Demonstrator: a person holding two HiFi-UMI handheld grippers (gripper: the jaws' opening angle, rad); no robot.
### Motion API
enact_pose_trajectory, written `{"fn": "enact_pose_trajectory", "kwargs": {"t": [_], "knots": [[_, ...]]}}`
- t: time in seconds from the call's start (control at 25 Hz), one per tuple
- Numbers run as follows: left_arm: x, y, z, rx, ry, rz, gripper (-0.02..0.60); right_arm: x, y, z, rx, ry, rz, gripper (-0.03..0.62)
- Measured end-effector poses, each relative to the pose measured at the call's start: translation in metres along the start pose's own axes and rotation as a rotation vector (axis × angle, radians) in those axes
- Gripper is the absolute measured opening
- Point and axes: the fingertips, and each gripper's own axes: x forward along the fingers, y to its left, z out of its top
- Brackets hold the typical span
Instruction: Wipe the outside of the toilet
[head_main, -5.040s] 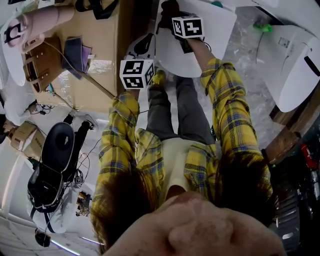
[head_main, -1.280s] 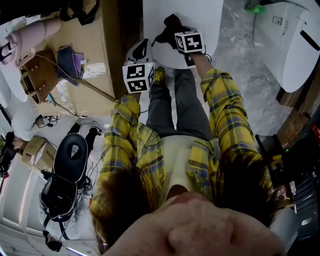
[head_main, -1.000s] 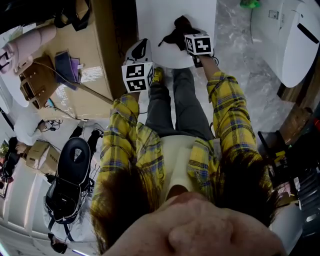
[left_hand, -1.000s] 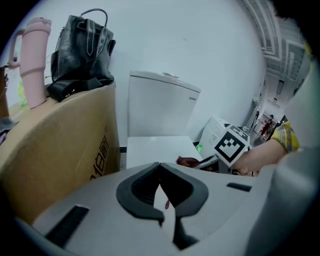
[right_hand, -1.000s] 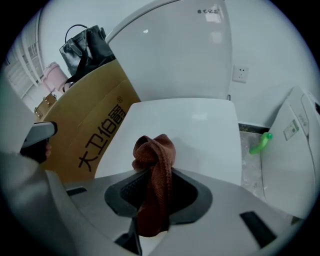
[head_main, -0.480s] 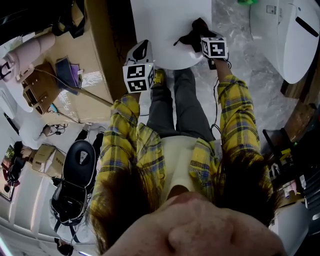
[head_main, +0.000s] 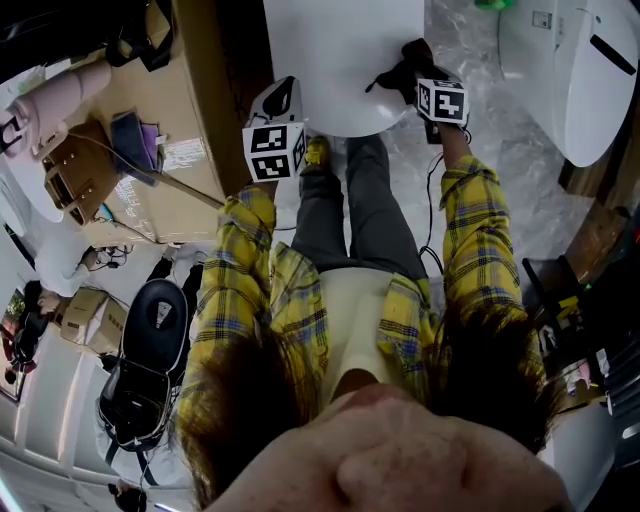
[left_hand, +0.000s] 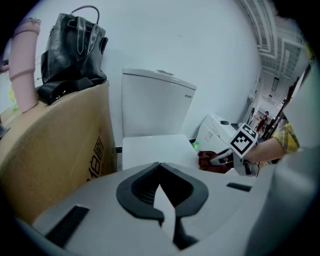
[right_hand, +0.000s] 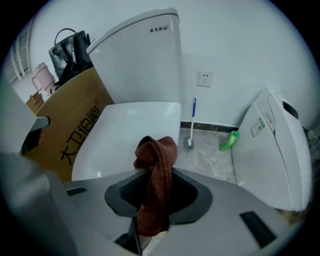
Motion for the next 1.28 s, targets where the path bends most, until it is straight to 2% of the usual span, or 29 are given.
{"fn": "enact_pose_trajectory", "kwargs": {"t": [0.2,0.4,0.64,1.04,1.28], "knots": [[-0.009,0.007,0.0,-0.01,-0.005,0.008,0.006,-0.027,0.026,0.013,-0.017,-0.075,0.048,0.121],[-0.018,0.013,-0.004,-0.031,-0.013,0.021,0.006,-0.053,0.082,0.032,-0.06,-0.165,0.153,0.121],[-0.032,0.02,-0.013,-0.07,-0.025,0.046,0.006,-0.069,0.152,0.038,-0.088,-0.202,0.293,0.123],[-0.05,0.027,-0.029,-0.1,-0.028,0.085,0.006,-0.061,0.24,0.027,-0.13,-0.174,0.459,0.122],[-0.056,0.027,-0.039,-0.112,-0.024,0.097,0.006,-0.036,0.274,0.002,-0.135,-0.088,0.512,0.123]]}}
